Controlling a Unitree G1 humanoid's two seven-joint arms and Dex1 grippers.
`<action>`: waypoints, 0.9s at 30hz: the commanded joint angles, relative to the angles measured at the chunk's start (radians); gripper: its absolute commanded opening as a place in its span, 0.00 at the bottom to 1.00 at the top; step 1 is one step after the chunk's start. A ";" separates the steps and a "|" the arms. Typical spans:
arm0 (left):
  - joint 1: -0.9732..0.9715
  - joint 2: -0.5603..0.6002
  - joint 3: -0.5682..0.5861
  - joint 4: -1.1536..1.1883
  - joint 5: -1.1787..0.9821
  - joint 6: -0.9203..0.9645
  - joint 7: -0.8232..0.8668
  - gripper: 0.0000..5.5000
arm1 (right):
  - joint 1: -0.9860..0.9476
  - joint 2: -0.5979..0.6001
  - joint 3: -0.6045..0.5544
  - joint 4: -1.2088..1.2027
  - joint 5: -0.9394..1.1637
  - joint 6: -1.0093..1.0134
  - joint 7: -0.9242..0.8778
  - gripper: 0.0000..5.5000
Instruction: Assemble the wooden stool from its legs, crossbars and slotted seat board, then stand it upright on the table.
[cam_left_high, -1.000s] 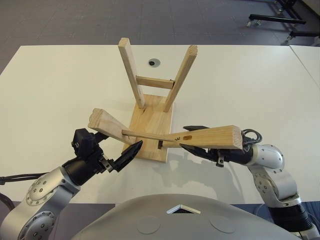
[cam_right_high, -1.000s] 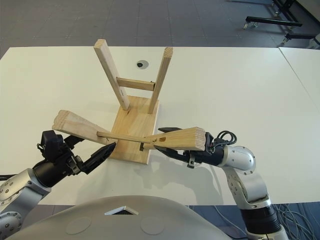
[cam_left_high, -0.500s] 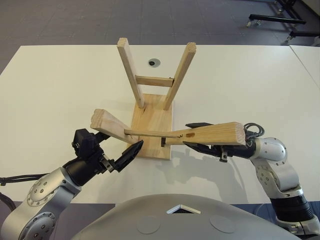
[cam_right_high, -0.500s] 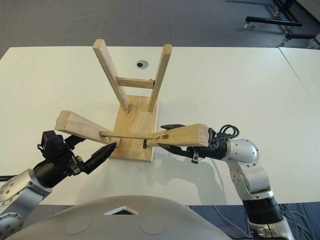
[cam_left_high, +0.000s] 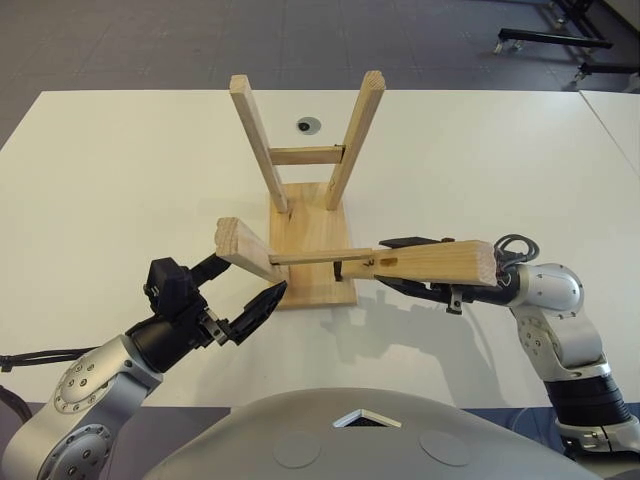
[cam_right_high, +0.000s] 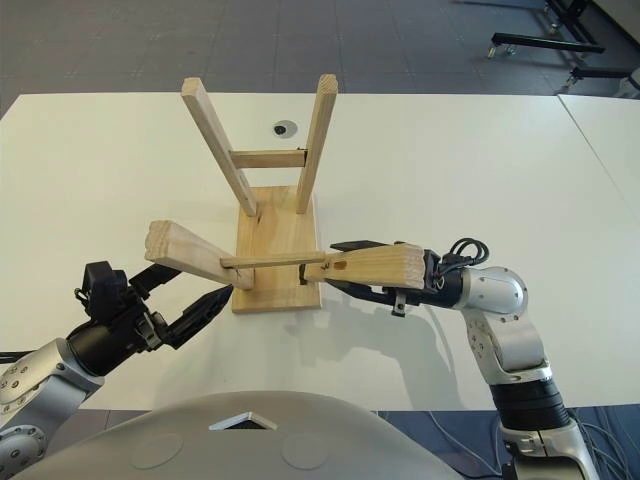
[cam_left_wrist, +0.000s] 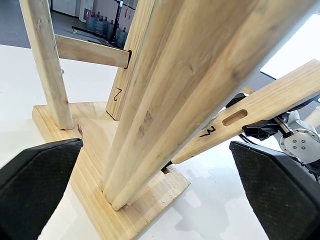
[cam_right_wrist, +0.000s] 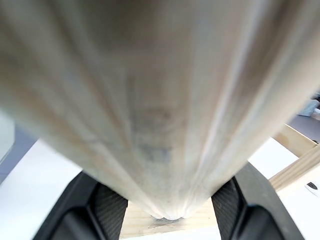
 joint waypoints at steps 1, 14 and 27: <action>0.001 -0.002 -0.010 -0.006 0.019 -0.010 0.007 0.98 | -0.038 -0.043 0.007 0.076 -0.056 -0.020 0.060 0.37; -0.020 -0.018 -0.023 0.006 0.037 -0.013 0.014 0.98 | -0.079 -0.078 0.068 0.120 -0.033 0.081 0.104 0.37; -0.022 -0.032 -0.029 0.026 0.062 -0.041 0.011 0.98 | -0.130 -0.081 0.090 0.173 -0.022 0.102 0.146 0.37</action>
